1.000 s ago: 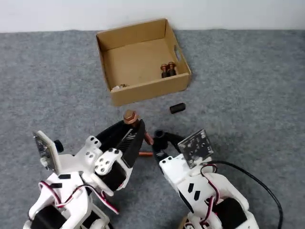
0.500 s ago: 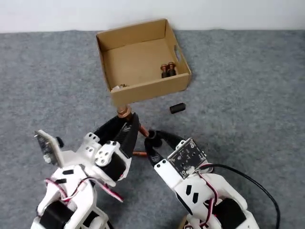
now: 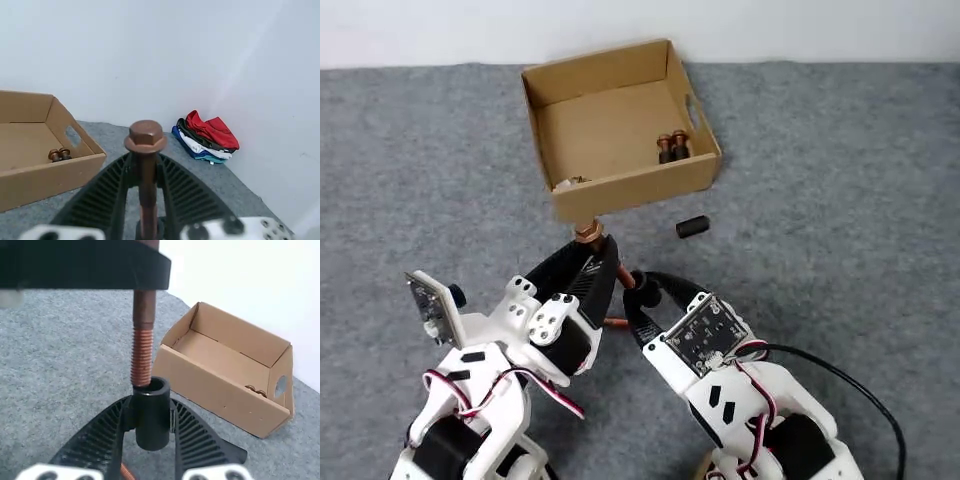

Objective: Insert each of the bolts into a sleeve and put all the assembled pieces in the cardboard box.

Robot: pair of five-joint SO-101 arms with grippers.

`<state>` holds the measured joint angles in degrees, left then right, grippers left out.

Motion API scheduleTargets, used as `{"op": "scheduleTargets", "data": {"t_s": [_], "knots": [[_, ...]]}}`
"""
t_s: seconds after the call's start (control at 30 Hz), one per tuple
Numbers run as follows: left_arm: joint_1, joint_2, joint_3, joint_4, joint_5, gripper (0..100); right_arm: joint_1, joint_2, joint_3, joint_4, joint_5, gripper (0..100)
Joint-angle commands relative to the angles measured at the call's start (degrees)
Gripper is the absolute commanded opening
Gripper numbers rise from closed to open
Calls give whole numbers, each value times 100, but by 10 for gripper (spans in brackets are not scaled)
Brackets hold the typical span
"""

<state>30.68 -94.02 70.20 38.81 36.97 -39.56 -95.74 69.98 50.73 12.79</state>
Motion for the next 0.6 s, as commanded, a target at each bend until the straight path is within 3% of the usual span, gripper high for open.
{"op": "scheduleTargets", "data": {"t_s": [0.0,0.57], "knots": [[70,18,66,-299,35,4,-75,-31,-334,-233,62,9],[62,26,277,-914,35,4,-84,4,-325,-189,62,9]]}}
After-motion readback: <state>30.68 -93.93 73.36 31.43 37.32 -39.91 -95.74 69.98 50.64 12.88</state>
